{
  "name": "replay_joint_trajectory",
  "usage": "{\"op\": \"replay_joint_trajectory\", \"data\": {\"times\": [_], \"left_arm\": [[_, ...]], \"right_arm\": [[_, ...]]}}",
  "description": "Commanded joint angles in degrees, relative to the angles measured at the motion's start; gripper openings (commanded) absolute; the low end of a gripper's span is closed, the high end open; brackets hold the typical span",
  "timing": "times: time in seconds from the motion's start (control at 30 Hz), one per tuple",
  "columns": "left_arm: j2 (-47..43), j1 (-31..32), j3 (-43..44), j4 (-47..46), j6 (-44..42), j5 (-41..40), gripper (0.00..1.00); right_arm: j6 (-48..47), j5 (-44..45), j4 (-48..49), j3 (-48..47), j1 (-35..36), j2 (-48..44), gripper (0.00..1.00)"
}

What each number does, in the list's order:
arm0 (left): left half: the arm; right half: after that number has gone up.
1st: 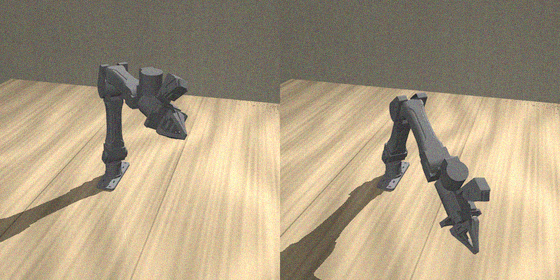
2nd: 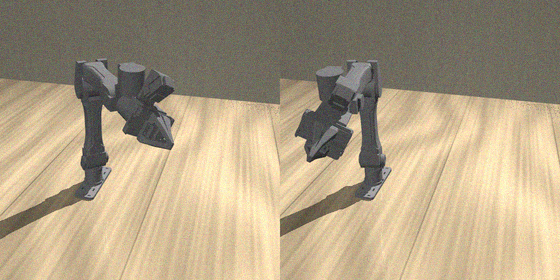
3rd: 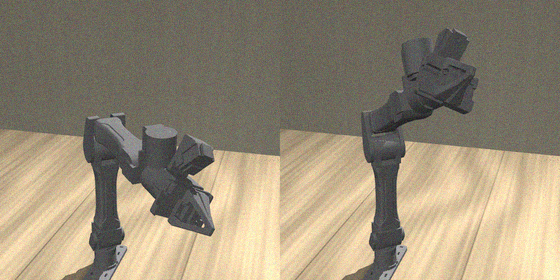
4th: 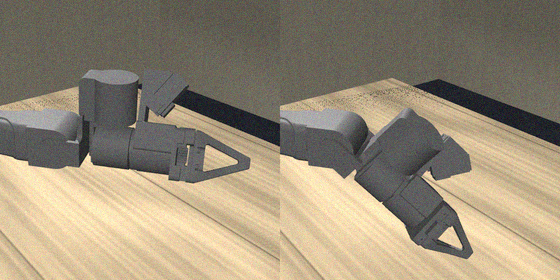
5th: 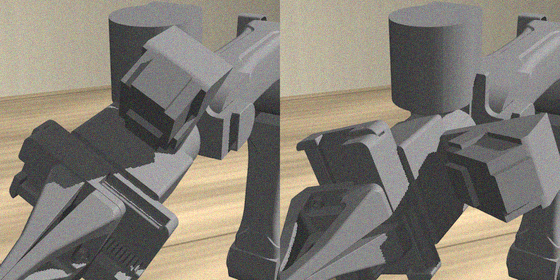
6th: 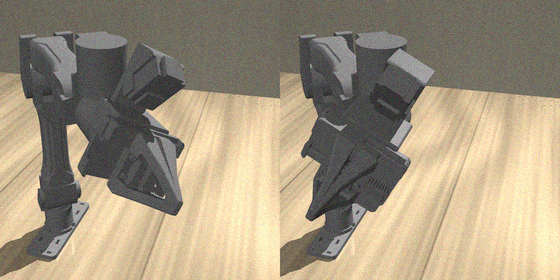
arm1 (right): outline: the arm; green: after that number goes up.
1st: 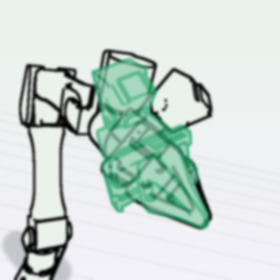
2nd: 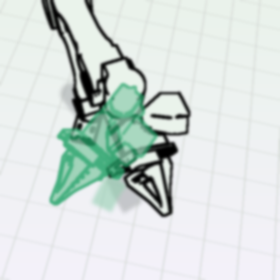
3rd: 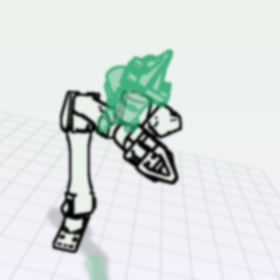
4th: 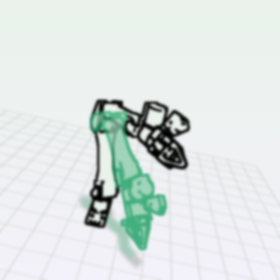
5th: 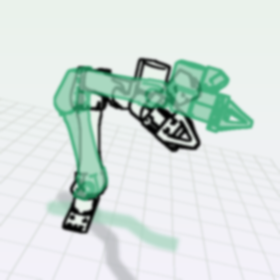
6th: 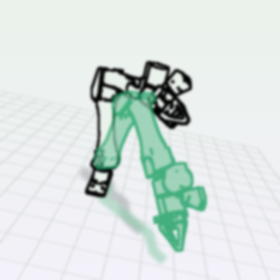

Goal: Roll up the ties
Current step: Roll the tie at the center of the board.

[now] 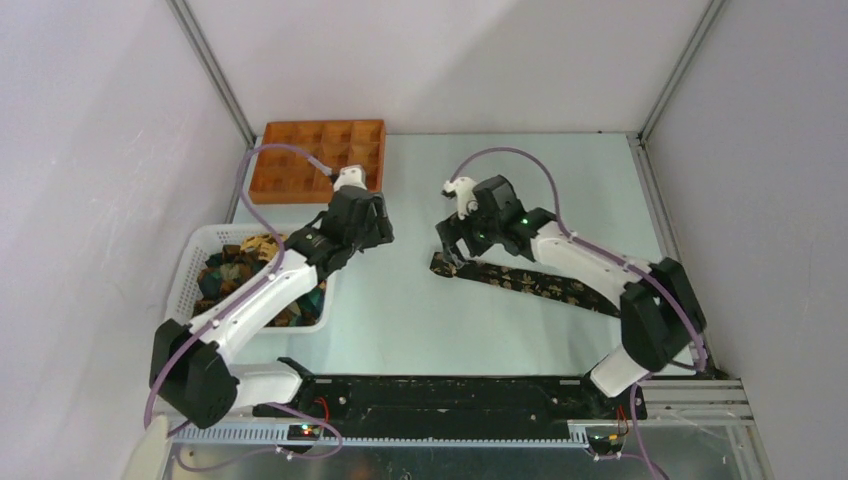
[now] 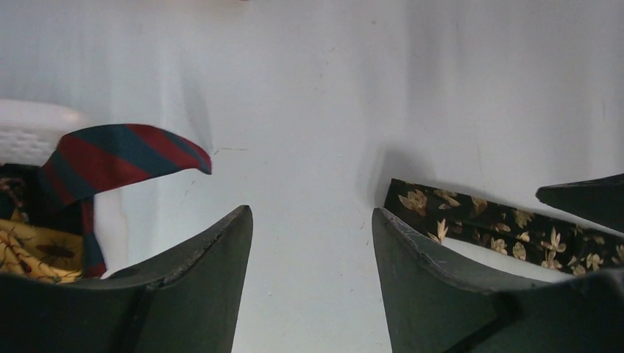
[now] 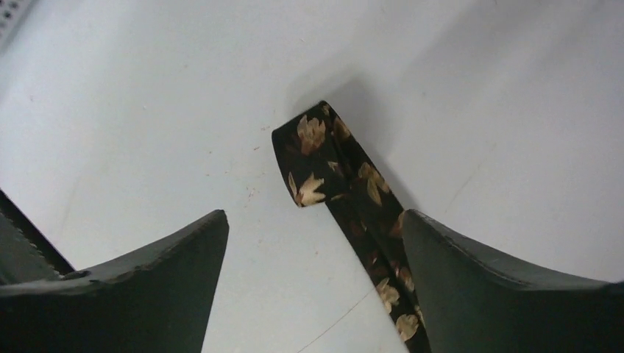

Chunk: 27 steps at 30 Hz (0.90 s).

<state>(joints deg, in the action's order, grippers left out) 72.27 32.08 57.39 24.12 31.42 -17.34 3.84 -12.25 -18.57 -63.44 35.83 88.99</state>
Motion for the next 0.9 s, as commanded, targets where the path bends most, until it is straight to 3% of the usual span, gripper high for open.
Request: {"op": "replay_joint_trajectory", "data": {"times": [0.0,0.37,0.87], "left_arm": [[-5.0,-3.4,-3.4,-3.5,3.9,0.6,0.67],[-9.5,-7.6,-6.7,-4.6,4.7,2.6,0.68],[-9.4,-8.5,-6.9,-5.0,4.8,3.6,0.68]], "right_arm": [[-13.8,-2.7,-4.1,-8.2,1.4,7.2,0.93],[-23.4,-3.8,-18.1,-27.8,4.2,24.1,0.97],[-25.2,-1.1,-16.8,-24.9,5.7,29.6,0.97]]}}
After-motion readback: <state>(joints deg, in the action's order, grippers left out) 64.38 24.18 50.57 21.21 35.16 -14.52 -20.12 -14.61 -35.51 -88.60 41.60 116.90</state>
